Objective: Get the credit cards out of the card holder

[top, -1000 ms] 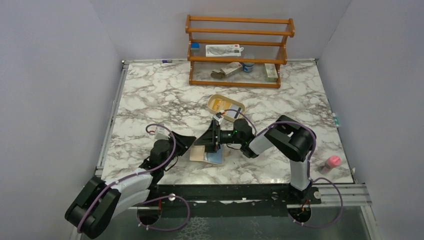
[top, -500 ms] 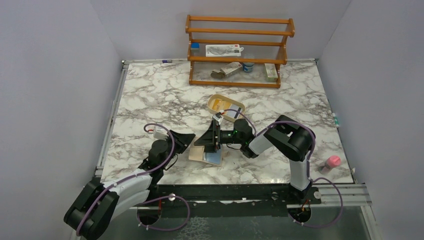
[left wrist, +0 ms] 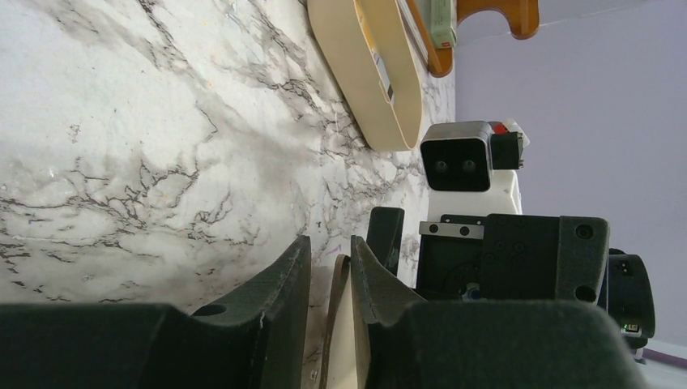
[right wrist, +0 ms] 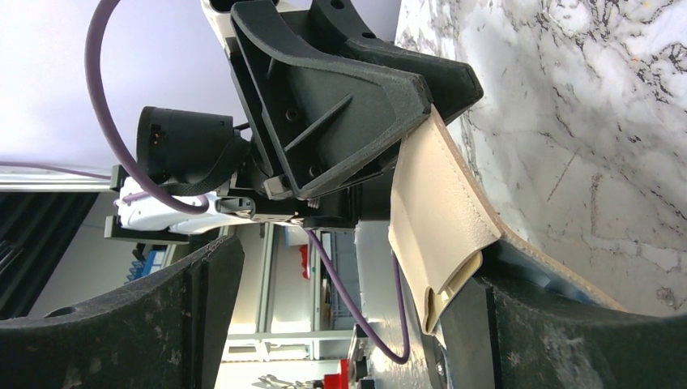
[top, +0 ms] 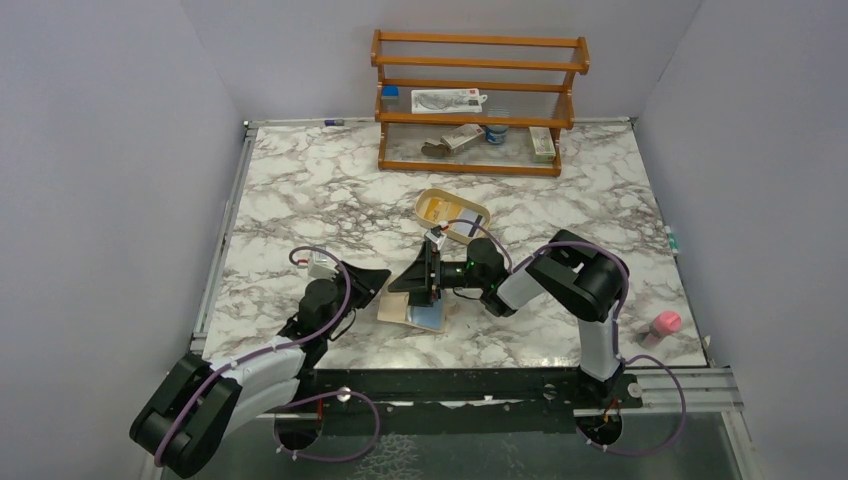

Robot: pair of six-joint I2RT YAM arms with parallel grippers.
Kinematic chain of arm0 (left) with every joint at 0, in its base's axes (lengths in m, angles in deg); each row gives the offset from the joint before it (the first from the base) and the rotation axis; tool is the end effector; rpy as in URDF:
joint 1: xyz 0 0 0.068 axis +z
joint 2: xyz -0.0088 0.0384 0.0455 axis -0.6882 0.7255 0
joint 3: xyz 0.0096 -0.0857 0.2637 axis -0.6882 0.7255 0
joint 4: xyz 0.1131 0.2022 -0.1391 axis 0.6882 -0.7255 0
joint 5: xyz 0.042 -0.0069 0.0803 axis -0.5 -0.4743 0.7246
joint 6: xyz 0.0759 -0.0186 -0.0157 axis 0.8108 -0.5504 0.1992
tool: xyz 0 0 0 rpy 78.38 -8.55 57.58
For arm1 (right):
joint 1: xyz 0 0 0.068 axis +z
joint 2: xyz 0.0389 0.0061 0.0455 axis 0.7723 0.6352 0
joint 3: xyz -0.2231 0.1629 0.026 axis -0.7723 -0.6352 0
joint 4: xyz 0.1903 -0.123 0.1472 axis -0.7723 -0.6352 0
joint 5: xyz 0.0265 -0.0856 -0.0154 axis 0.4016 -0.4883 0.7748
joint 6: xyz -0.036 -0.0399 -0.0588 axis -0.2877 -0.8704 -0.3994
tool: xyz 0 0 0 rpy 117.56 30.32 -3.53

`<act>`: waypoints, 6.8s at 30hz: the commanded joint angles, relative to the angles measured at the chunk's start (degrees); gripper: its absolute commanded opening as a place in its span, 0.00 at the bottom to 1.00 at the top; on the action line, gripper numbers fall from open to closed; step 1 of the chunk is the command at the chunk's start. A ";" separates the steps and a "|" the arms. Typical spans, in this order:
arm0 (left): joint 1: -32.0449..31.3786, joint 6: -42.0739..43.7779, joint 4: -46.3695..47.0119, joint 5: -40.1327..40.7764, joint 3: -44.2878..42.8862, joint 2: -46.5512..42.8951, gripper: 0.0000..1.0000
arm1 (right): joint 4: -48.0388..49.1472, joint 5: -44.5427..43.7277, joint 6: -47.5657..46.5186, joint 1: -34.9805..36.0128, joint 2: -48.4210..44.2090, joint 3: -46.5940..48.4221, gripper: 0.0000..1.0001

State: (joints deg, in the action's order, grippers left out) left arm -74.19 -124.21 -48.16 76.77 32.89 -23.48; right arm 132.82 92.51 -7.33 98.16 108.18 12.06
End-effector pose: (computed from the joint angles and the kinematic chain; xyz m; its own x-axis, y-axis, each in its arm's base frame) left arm 0.1750 -0.0989 0.1267 -0.5023 -0.7765 -0.3805 -0.0198 0.4503 -0.8927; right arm 0.2203 0.3089 0.1237 -0.9930 0.0080 -0.1176 -0.1172 0.0339 0.9925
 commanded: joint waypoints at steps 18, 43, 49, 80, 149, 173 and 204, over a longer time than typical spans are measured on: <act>0.55 3.22 1.36 0.85 2.89 -0.18 0.00 | 3.10 1.36 1.12 -0.07 -2.11 -1.88 0.88; 0.64 7.21 -3.61 1.79 1.61 -2.44 0.00 | 2.55 1.50 2.16 -1.43 -3.17 -2.07 0.84; 0.64 8.63 -4.01 2.66 0.76 -2.44 0.00 | -3.09 -0.86 1.40 0.19 -1.61 0.86 0.85; 0.46 9.67 -7.47 6.71 2.62 -7.18 0.00 | 2.08 -8.82 11.50 2.17 -2.97 0.63 0.85; 0.46 10.68 -10.67 5.75 2.27 -10.87 0.00 | 15.14 -14.12 12.54 0.48 8.19 -1.56 0.24; 0.46 10.54 -11.28 6.01 2.89 -11.46 0.00 | 17.65 -13.62 12.98 0.47 7.37 -4.41 0.08; 0.46 11.37 -13.49 7.24 1.68 -11.36 0.00 | 24.11 -9.83 13.23 -0.72 9.96 -13.02 0.12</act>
State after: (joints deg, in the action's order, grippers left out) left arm -74.27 -113.96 -63.02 79.86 32.89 -35.08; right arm 146.06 80.10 5.39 97.54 115.68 -1.06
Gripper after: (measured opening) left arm 0.008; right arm 0.086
